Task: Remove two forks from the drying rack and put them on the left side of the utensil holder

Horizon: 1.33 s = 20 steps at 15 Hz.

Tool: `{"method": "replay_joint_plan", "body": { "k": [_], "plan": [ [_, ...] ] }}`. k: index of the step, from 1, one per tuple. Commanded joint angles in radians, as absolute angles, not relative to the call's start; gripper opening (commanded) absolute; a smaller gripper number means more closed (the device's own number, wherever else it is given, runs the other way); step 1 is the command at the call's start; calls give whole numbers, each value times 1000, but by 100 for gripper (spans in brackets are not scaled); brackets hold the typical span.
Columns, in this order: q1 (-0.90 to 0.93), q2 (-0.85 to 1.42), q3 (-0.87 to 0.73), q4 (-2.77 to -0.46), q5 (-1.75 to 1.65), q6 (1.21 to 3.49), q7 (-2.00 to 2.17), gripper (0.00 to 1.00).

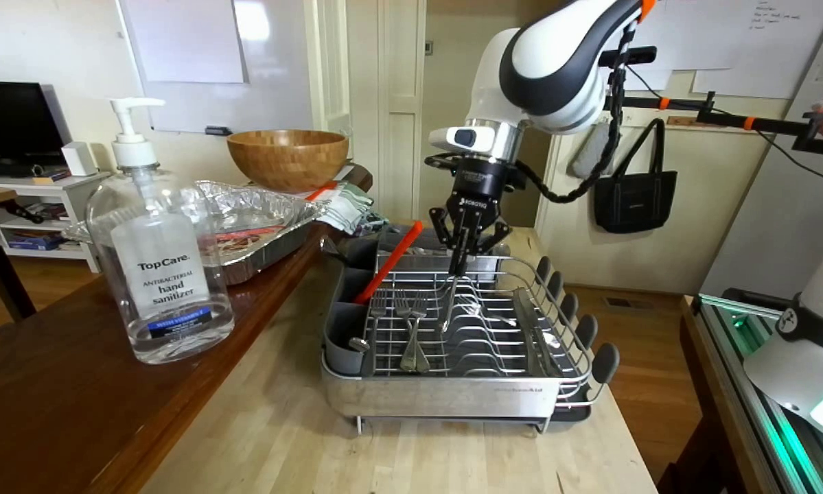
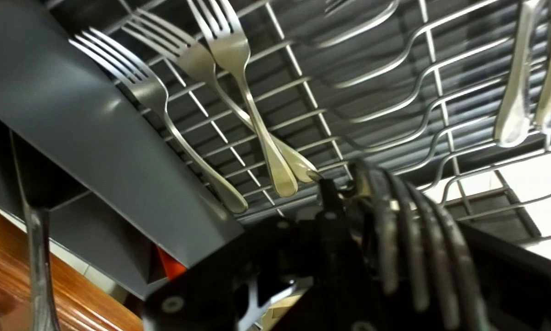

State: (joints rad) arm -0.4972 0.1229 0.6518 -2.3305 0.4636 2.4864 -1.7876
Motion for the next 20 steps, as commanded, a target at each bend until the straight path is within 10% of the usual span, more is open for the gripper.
{"method": "replay_joint_plan", "body": {
  "k": [1,20],
  "plan": [
    [-319,18,397,-2327,449,2311,-1783,3],
    [-62,45,56,-2204,361,2069,-1937,3]
  ]
}}
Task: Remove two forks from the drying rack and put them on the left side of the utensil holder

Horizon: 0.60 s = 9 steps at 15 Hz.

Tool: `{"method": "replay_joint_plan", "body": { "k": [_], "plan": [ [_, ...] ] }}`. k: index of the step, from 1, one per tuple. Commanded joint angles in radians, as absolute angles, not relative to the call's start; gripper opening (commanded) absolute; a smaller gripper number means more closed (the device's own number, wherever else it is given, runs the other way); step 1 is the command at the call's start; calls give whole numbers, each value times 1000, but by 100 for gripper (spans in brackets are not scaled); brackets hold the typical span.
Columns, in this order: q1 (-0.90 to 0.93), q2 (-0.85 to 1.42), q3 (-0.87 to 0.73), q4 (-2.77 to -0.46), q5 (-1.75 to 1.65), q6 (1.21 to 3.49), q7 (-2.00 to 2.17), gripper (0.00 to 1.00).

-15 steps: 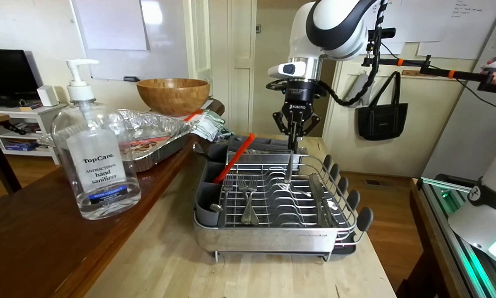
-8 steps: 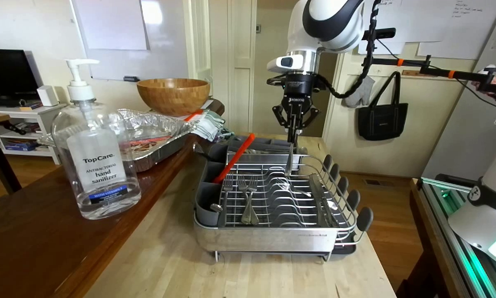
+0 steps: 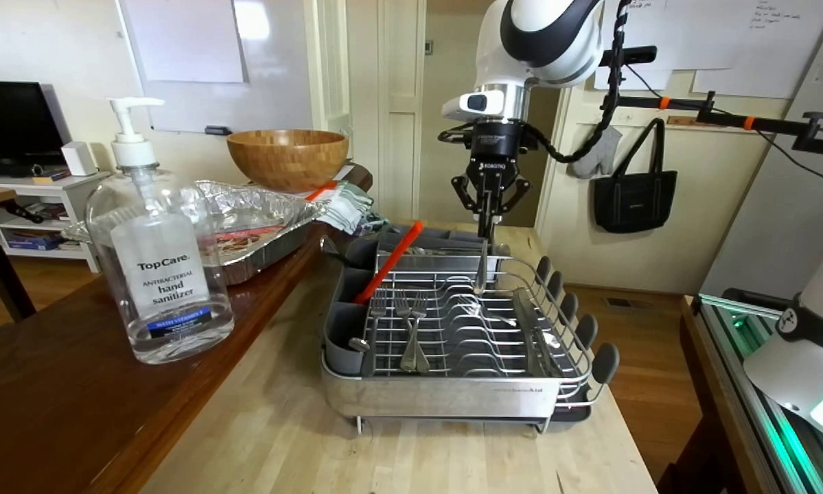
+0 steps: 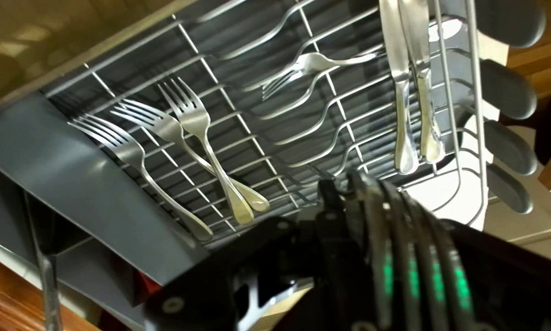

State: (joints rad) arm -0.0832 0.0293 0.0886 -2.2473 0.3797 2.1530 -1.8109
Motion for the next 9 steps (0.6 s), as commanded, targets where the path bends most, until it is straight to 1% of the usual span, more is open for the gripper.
{"method": "replay_joint_plan", "body": {
  "k": [1,5,9],
  "plan": [
    [-66,65,48,-2172,369,2027,-1995,3],
    [-101,157,4,-2032,468,1860,-2224,3],
    [-138,256,-21,-1886,489,1674,-2309,3]
  ]
}}
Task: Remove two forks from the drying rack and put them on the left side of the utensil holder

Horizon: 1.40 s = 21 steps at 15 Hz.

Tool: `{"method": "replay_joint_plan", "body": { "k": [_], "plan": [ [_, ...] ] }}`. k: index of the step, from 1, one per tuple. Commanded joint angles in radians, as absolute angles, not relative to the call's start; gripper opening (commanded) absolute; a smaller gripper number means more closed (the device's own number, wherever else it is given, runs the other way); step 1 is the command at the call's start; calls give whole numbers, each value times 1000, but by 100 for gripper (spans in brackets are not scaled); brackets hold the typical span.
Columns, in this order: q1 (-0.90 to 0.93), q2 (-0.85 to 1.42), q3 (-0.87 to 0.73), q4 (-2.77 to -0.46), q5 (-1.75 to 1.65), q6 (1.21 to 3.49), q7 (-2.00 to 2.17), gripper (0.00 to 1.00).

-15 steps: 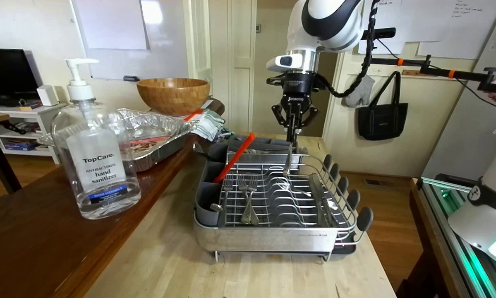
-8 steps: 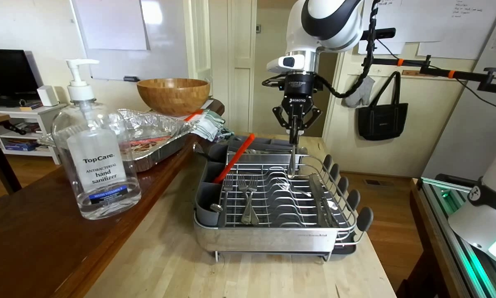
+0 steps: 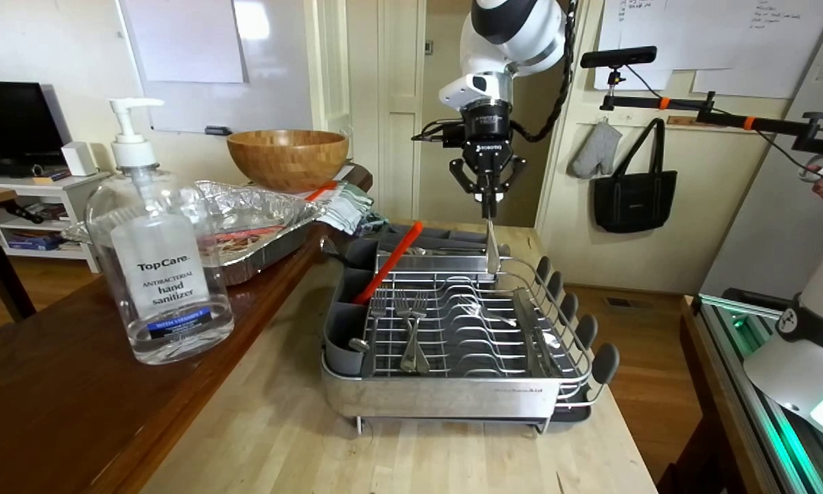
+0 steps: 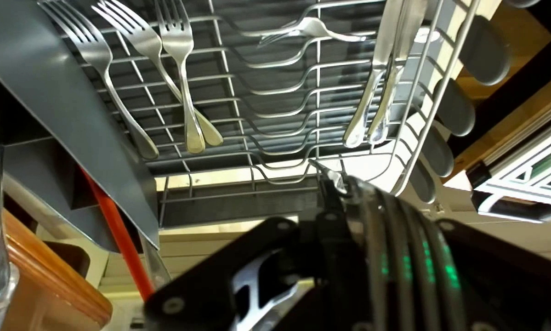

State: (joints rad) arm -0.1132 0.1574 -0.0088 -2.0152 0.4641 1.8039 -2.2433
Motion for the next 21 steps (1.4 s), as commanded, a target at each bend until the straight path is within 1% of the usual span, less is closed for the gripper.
{"method": "replay_joint_plan", "body": {
  "k": [1,2,3,4,6,7,11,16,19,21],
  "plan": [
    [-145,279,-22,-1852,479,1639,-2312,3],
    [-150,303,-25,-1819,463,1613,-2292,3],
    [-138,318,-35,-1801,425,1653,-2184,3],
    [-145,257,-23,-1880,456,1678,-2257,11],
    [-150,293,-24,-1839,444,1678,-2217,11],
    [-151,302,-23,-1829,443,1678,-2211,3],
    [-196,339,-17,-1719,431,1413,-2410,3],
    [-227,445,-32,-1497,303,1104,-2576,3],
    [-221,515,-27,-1397,168,1021,-2654,3],
    [-209,547,-20,-1350,60,1024,-2704,3]
  ]
}}
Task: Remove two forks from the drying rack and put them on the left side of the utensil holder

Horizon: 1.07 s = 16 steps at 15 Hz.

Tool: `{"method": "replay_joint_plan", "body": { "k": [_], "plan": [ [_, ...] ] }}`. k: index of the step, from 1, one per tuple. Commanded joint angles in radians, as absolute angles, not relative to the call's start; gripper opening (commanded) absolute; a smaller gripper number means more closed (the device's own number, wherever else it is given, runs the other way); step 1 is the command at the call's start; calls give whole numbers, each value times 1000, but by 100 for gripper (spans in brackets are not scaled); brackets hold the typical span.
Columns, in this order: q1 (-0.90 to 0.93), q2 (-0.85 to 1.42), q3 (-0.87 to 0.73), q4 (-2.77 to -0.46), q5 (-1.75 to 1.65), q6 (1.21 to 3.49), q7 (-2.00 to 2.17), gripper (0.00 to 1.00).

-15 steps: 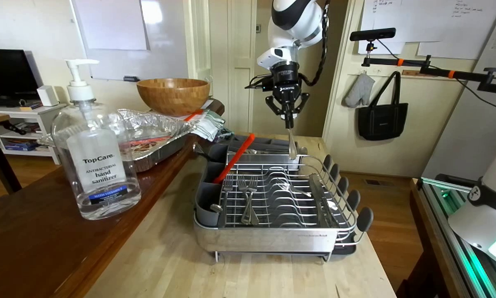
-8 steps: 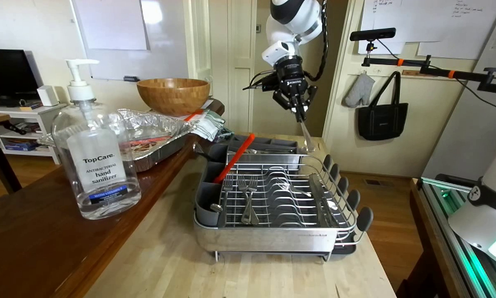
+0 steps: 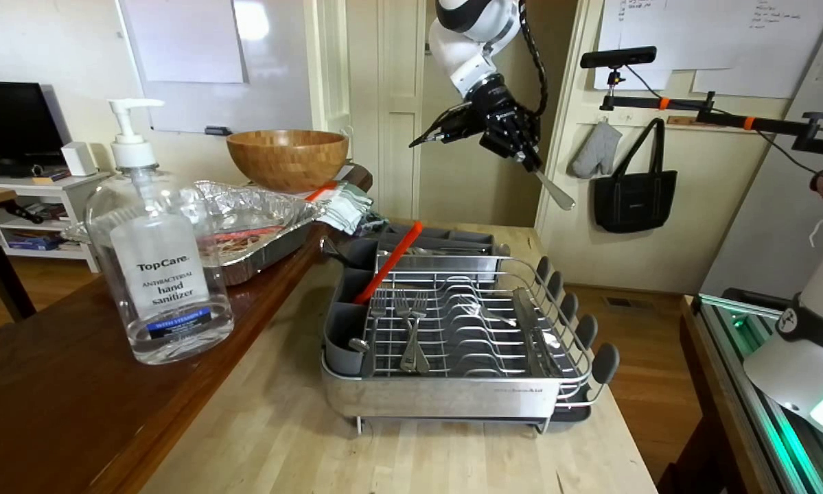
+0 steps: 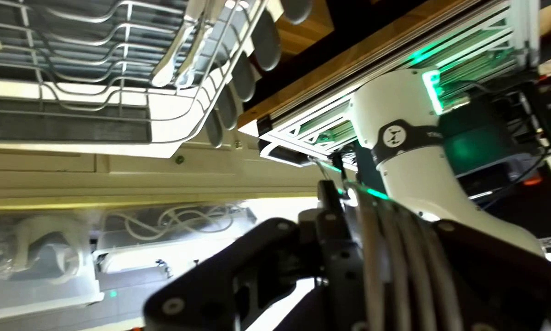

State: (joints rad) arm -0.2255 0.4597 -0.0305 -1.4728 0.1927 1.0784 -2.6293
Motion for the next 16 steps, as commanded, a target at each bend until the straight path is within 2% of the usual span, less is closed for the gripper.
{"method": "replay_joint_plan", "body": {
  "k": [1,7,8,11,12,13,14,16],
  "plan": [
    [-201,556,-19,-1334,5,1051,-2719,3],
    [-178,599,-19,-1240,-195,1251,-2714,3],
    [-183,567,-10,-1294,-159,1192,-2708,11],
    [-183,579,-14,-1265,-175,1239,-2707,11],
    [-183,580,-14,-1262,-176,1239,-2707,3],
    [-188,577,4,-1263,-206,1232,-2830,3],
    [-259,556,188,-1318,-267,1233,-2732,3],
    [-326,595,308,-1288,-341,1229,-2734,3]
  ]
}}
